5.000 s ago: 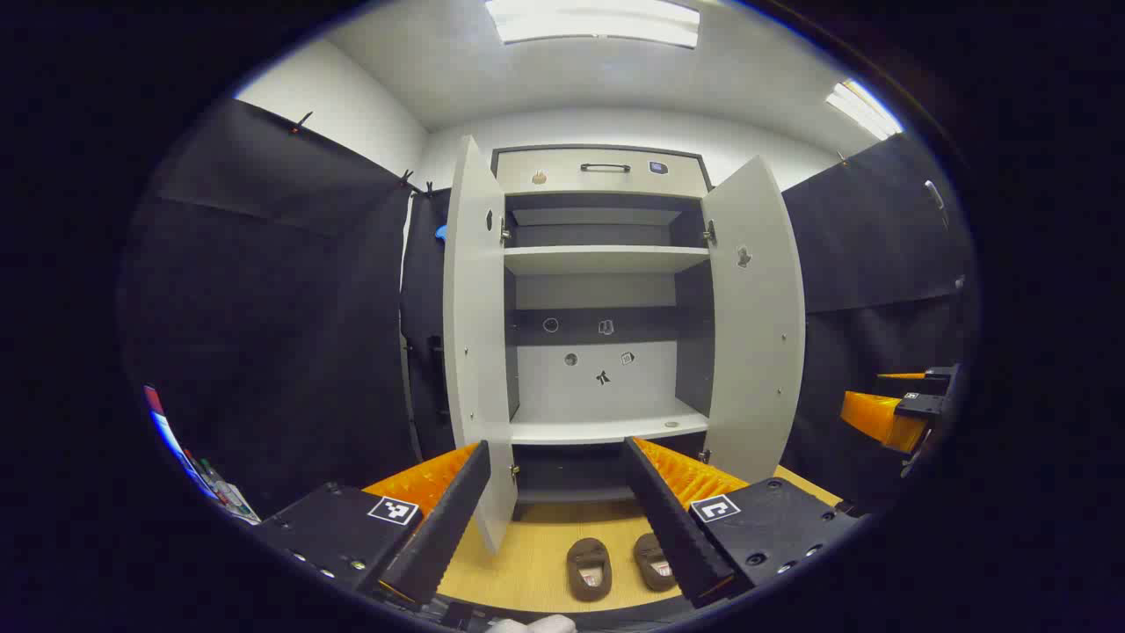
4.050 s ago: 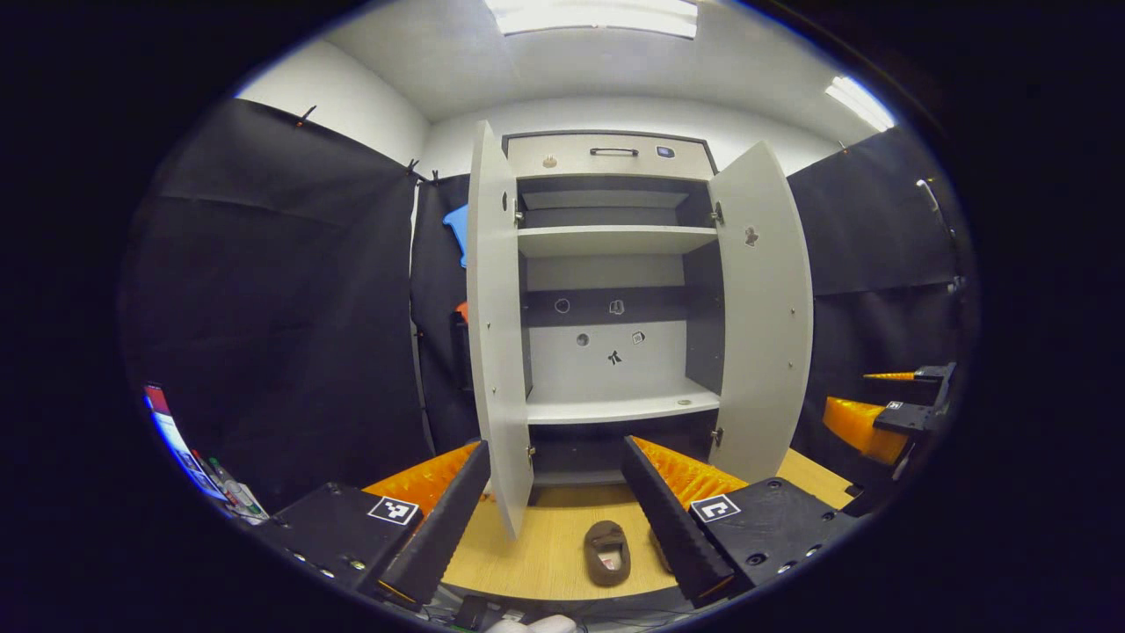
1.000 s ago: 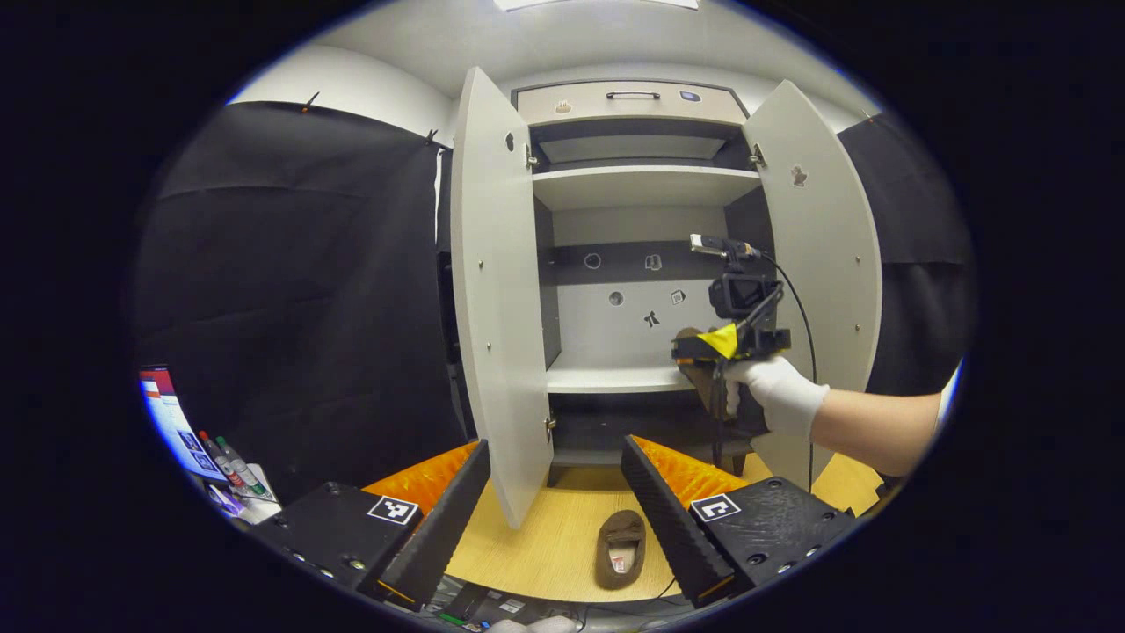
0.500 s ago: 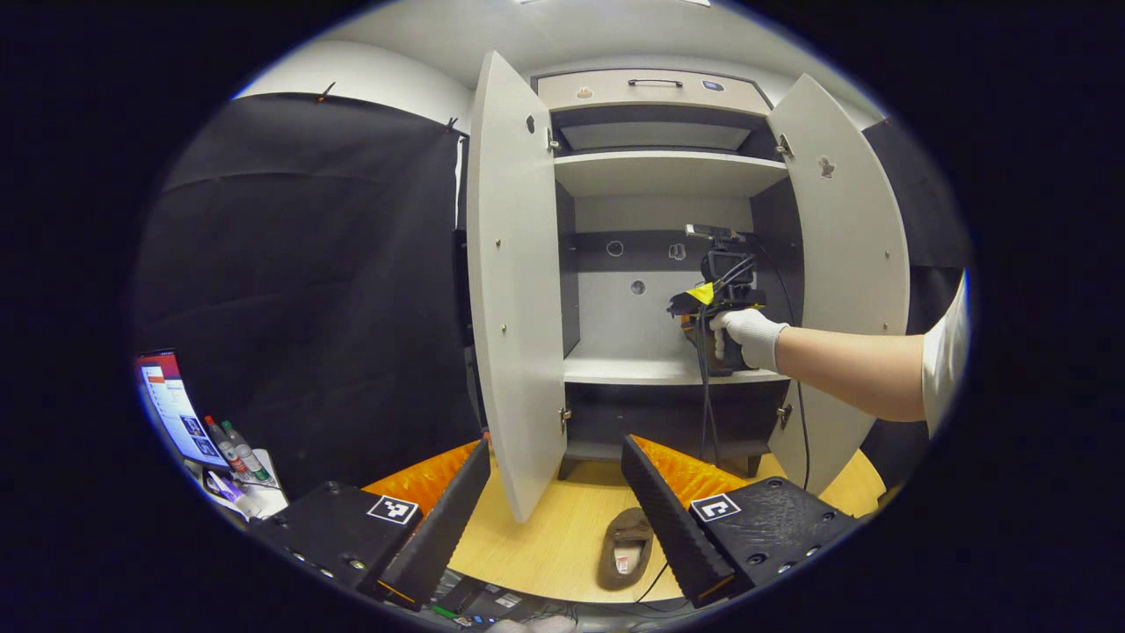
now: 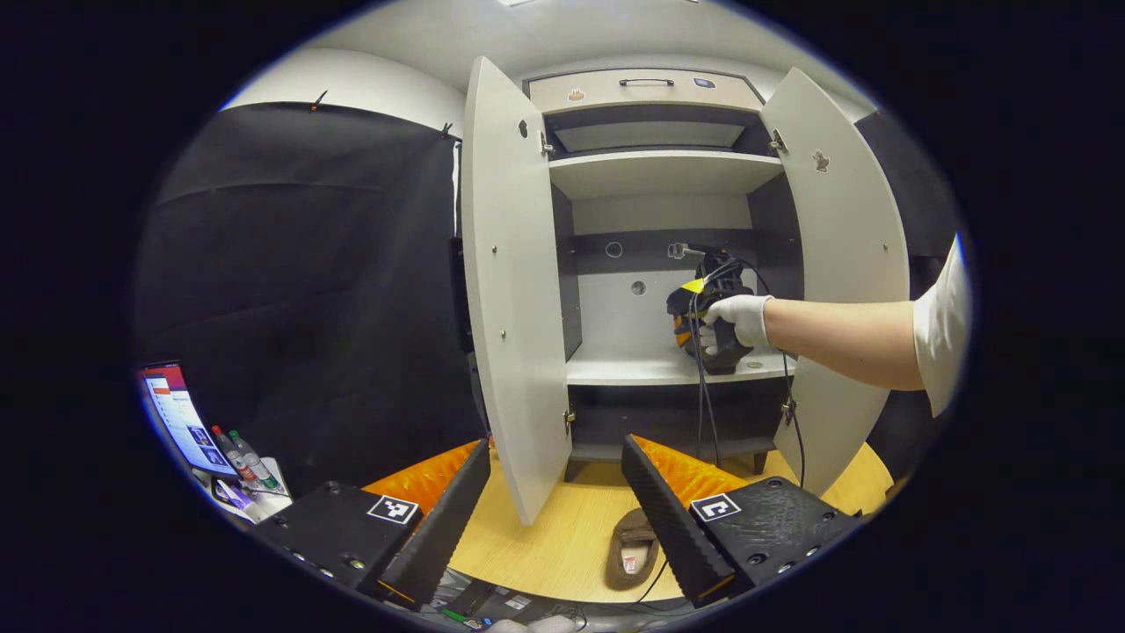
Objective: Grab one shoe with the right hand and put it into the shoe cabinet, grab the other shoe with the left hand and put it into the shoe cabinet; then close the right door with the right hand and the left door with the left hand.
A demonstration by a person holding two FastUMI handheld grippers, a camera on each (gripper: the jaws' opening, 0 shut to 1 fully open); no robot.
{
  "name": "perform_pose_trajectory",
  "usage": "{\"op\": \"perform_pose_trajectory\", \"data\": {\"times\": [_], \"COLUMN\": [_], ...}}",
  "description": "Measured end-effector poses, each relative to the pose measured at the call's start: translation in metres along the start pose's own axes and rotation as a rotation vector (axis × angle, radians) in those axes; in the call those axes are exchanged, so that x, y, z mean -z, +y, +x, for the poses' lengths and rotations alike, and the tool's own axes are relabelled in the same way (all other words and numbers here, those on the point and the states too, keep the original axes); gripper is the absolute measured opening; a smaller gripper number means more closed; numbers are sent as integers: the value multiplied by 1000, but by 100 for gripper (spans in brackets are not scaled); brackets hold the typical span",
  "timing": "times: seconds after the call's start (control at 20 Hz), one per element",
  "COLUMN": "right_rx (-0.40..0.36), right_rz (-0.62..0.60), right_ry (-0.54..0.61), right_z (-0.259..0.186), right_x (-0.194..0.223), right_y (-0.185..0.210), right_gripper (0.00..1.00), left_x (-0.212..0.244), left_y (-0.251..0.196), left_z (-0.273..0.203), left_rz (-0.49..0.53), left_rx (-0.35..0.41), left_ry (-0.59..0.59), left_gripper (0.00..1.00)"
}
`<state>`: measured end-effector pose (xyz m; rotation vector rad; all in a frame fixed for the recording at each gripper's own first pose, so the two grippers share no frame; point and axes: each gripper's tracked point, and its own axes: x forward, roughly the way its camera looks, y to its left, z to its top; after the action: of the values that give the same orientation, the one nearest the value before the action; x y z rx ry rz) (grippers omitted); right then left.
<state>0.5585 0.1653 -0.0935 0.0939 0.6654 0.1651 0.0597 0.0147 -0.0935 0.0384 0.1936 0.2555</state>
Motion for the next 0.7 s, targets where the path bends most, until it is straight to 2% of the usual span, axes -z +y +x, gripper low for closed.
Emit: {"op": "perform_pose_trajectory", "data": {"times": [0.05, 0.2, 0.35, 0.45, 0.7], "right_rx": [2, -8, -10, 15, 19], "right_rz": [4, 25, 20, -22, -89], "right_ry": [-14, -83, -147, -194, -396], "right_z": [-8, -37, -64, -81, -149], "right_x": [-2, -8, -6, -3, 3], "right_y": [0, 3, 4, -3, -1], "right_gripper": [51, 68, 90, 96, 98], "left_x": [-1, -2, -3, -4, -7], "left_y": [0, 4, 10, 13, 23], "left_z": [0, -3, -11, -15, -27], "left_rz": [2, -1, -4, -8, -6], "left_rx": [-1, 0, 9, 19, 42], "left_ry": [-4, -15, -22, -27, -49], "left_gripper": [96, 96, 96, 97, 96]}}
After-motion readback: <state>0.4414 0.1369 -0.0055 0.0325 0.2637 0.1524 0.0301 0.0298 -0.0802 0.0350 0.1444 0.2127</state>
